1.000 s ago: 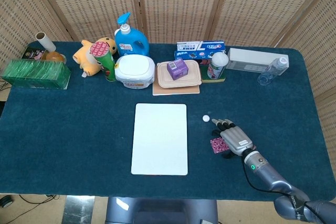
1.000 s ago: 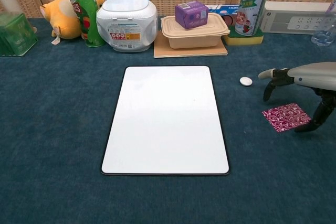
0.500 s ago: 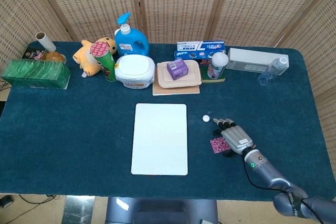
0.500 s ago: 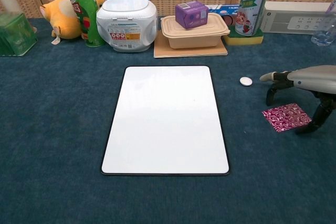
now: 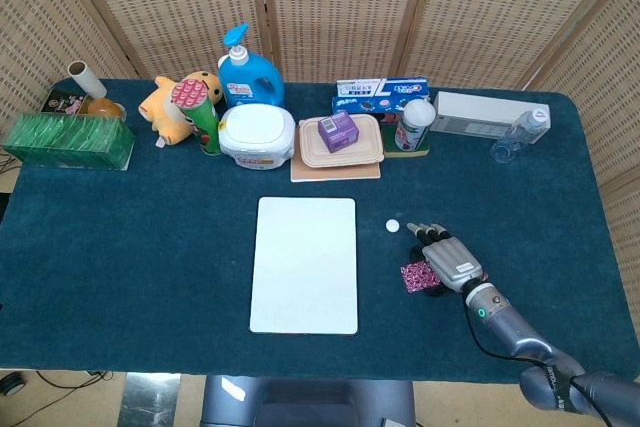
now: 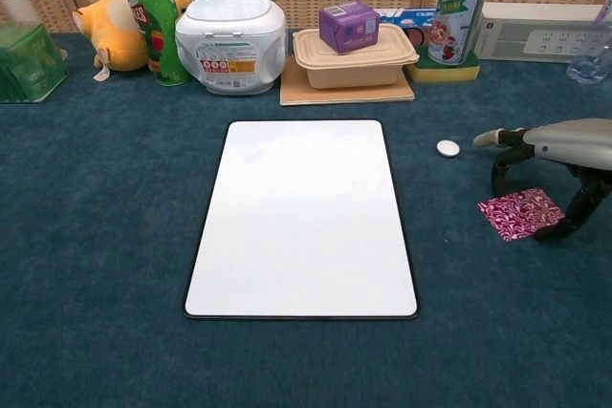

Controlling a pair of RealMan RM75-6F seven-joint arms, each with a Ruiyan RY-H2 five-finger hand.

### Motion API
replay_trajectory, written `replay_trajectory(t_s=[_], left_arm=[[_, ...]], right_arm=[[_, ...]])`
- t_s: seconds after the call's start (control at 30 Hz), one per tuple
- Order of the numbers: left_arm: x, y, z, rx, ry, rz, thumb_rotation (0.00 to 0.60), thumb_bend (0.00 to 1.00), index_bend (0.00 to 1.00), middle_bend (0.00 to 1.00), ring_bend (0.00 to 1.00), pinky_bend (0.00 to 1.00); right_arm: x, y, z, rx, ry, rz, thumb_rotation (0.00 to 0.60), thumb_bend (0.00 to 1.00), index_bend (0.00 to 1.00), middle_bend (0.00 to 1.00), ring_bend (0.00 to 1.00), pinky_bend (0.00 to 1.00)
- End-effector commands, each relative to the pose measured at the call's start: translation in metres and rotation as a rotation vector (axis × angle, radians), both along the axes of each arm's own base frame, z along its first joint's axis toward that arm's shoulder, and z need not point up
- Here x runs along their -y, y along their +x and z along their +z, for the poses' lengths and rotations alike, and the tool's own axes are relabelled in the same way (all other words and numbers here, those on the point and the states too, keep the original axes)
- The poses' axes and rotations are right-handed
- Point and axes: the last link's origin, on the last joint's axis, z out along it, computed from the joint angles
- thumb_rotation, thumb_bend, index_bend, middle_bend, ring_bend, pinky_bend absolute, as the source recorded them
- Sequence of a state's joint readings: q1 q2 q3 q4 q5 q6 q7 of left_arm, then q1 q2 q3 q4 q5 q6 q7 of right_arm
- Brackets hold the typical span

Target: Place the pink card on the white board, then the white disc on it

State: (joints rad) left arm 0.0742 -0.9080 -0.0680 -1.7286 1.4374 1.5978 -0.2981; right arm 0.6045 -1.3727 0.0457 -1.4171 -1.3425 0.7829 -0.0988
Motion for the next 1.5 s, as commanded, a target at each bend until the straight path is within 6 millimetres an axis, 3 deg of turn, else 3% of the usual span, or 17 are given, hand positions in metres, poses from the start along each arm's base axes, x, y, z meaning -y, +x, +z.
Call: replay_trajectory(t_s=[0.03, 0.5, 0.77, 1.03, 1.2, 1.5], left_arm=[[0.0, 0.0, 0.0, 0.001, 0.001, 0.0, 0.6, 0.0, 0.0, 0.0, 0.0, 0.0], [0.001, -0.001, 0.001, 0.006, 0.003, -0.002, 0.6, 0.0, 0.0, 0.0, 0.0, 0.0], [0.002, -0.001, 0.001, 0.007, 0.0, -0.003, 0.6, 0.0, 0.0, 0.0, 0.0, 0.0], [0.002, -0.002, 0.002, 0.013, 0.002, 0.002, 0.6, 0.0, 0.0, 0.0, 0.0, 0.0], [0.002, -0.003, 0.004, 0.021, 0.001, -0.002, 0.6, 0.0, 0.0, 0.0, 0.0, 0.0], [0.001, -0.004, 0.004, 0.029, -0.003, -0.002, 0.6, 0.0, 0.0, 0.0, 0.0, 0.0]], right_arm=[[0.0, -0.001, 0.0, 0.004, 0.002, -0.006, 0.6, 0.29, 0.41, 0.02, 0.0, 0.0], [-0.002, 0.013, 0.008, 0.03, -0.006, 0.029, 0.6, 0.29, 0.42, 0.02, 0.0, 0.0], [0.0, 0.064, -0.01, 0.122, 0.053, 0.062, 0.6, 0.31, 0.42, 0.03, 0.0, 0.0], [0.004, 0.122, -0.056, 0.215, 0.172, 0.039, 0.6, 0.31, 0.42, 0.03, 0.0, 0.0], [0.005, 0.148, -0.082, 0.232, 0.215, -0.003, 0.6, 0.31, 0.42, 0.03, 0.0, 0.0], [0.011, 0.182, -0.097, 0.227, 0.168, -0.018, 0.6, 0.32, 0.42, 0.03, 0.0, 0.0]])
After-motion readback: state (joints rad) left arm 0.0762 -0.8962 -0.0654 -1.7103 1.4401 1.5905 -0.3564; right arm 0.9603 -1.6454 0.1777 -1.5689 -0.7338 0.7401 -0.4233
